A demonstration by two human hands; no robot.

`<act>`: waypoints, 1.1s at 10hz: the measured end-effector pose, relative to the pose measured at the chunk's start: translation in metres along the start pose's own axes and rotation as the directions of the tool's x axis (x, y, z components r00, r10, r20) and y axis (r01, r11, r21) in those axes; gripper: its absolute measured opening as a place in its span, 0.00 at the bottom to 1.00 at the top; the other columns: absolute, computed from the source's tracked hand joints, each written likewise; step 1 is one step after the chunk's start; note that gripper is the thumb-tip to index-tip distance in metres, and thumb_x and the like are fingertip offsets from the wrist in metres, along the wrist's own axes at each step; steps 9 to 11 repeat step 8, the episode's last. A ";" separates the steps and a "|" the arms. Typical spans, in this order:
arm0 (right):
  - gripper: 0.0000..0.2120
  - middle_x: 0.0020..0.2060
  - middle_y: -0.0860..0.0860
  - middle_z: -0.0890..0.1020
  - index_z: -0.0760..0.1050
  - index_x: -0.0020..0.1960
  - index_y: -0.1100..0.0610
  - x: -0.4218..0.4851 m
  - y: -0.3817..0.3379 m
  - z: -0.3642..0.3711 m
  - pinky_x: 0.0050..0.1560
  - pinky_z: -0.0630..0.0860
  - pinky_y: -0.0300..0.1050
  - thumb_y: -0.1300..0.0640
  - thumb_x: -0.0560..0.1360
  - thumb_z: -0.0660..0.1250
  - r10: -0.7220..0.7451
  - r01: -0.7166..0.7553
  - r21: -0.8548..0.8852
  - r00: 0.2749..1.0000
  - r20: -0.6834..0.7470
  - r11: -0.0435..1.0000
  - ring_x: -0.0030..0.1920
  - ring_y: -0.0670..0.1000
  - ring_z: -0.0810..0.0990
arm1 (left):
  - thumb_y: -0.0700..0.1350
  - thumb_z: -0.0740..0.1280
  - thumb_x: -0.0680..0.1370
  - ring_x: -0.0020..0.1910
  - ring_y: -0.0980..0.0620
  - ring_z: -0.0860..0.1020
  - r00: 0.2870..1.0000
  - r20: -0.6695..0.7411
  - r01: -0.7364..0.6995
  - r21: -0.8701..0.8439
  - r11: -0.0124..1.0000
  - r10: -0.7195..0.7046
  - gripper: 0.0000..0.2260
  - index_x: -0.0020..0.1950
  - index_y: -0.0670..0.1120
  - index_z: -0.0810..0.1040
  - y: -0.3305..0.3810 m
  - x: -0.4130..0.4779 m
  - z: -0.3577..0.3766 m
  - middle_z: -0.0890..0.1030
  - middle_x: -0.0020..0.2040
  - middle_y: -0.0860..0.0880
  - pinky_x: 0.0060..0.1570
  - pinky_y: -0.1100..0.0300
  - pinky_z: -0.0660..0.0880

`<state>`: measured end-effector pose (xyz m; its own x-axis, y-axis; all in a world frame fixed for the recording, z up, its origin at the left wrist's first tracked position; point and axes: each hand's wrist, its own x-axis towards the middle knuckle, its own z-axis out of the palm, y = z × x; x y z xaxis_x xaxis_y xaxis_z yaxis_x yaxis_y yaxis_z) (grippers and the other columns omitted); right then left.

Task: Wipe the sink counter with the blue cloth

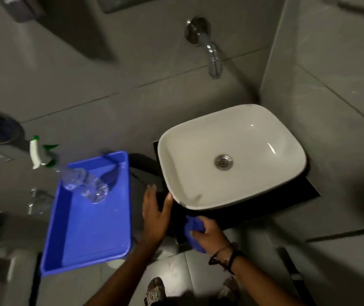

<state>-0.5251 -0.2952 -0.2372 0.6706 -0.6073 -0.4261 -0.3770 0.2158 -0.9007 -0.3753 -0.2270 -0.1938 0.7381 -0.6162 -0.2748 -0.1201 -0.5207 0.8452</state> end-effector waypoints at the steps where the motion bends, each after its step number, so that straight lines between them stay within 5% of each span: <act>1: 0.27 0.61 0.65 0.78 0.74 0.63 0.67 0.013 -0.036 0.019 0.68 0.69 0.60 0.66 0.63 0.67 0.095 -0.194 0.570 0.975 0.199 0.799 0.62 0.64 0.76 | 0.64 0.65 0.75 0.58 0.48 0.81 0.886 0.427 0.403 -0.517 0.755 -0.181 0.26 0.60 0.43 0.82 -0.023 -0.031 -0.051 0.83 0.60 0.45 0.51 0.59 0.79; 2: 0.28 0.62 0.63 0.77 0.72 0.66 0.66 0.021 -0.059 0.052 0.70 0.66 0.60 0.65 0.65 0.64 0.005 -0.268 0.638 0.924 0.383 0.722 0.63 0.63 0.75 | 0.55 0.70 0.72 0.47 0.47 0.84 0.843 0.487 0.491 -0.521 0.698 -0.230 0.19 0.55 0.42 0.84 -0.045 -0.034 -0.091 0.85 0.52 0.43 0.40 0.58 0.80; 3: 0.22 0.62 0.66 0.76 0.71 0.64 0.68 0.042 -0.067 0.127 0.66 0.69 0.60 0.73 0.71 0.63 0.069 -0.284 0.520 0.917 0.393 0.806 0.60 0.62 0.75 | 0.48 0.79 0.64 0.36 0.45 0.81 0.906 0.258 0.422 -0.482 0.768 -0.336 0.17 0.45 0.38 0.83 -0.082 -0.022 -0.150 0.85 0.39 0.41 0.33 0.59 0.77; 4: 0.17 0.57 0.67 0.79 0.74 0.57 0.69 0.063 -0.066 0.186 0.53 0.76 0.53 0.77 0.69 0.64 0.203 -0.245 0.274 0.964 0.173 0.930 0.53 0.59 0.77 | 0.42 0.80 0.66 0.33 0.46 0.78 0.910 0.090 0.409 -0.356 0.840 -0.405 0.10 0.32 0.42 0.81 -0.112 -0.005 -0.184 0.82 0.30 0.46 0.30 0.62 0.74; 5: 0.11 0.45 0.58 0.79 0.75 0.48 0.62 0.092 -0.061 0.258 0.35 0.73 0.41 0.72 0.68 0.68 0.199 -0.209 -0.097 0.975 -0.101 0.973 0.44 0.53 0.76 | 0.45 0.78 0.69 0.26 0.51 0.70 0.897 -0.050 0.432 -0.104 0.896 -0.439 0.21 0.22 0.47 0.70 -0.153 0.025 -0.218 0.72 0.23 0.50 0.27 0.61 0.65; 6: 0.13 0.47 0.58 0.79 0.76 0.53 0.64 0.107 -0.053 0.290 0.40 0.75 0.42 0.67 0.68 0.68 0.161 -0.207 -0.304 0.972 -0.169 0.930 0.45 0.55 0.78 | 0.50 0.76 0.70 0.29 0.48 0.73 0.909 -0.070 0.417 0.099 0.903 -0.412 0.19 0.26 0.46 0.70 -0.171 0.042 -0.230 0.73 0.26 0.47 0.31 0.57 0.66; 7: 0.25 0.66 0.61 0.69 0.68 0.66 0.61 0.110 -0.054 0.317 0.64 0.71 0.51 0.58 0.70 0.67 0.167 -0.283 -0.576 0.954 -0.247 0.767 0.65 0.60 0.71 | 0.60 0.70 0.71 0.51 0.41 0.80 0.928 -0.121 0.363 0.506 0.783 -0.352 0.18 0.47 0.45 0.77 -0.181 0.057 -0.243 0.82 0.48 0.44 0.47 0.54 0.74; 8: 0.26 0.68 0.61 0.66 0.66 0.68 0.61 0.106 -0.072 0.320 0.69 0.66 0.52 0.57 0.71 0.66 0.004 -0.191 -0.637 0.959 -0.283 0.747 0.68 0.62 0.66 | 0.62 0.66 0.74 0.59 0.40 0.76 0.964 -0.184 0.266 0.694 0.669 -0.192 0.22 0.59 0.47 0.75 -0.172 0.058 -0.262 0.78 0.59 0.44 0.55 0.50 0.71; 11: 0.26 0.68 0.61 0.66 0.66 0.68 0.61 0.106 -0.072 0.320 0.69 0.66 0.52 0.57 0.71 0.66 0.004 -0.191 -0.637 0.959 -0.283 0.747 0.68 0.62 0.66 | 0.62 0.66 0.74 0.59 0.40 0.76 0.964 -0.184 0.266 0.694 0.669 -0.192 0.22 0.59 0.47 0.75 -0.172 0.058 -0.262 0.78 0.59 0.44 0.55 0.50 0.71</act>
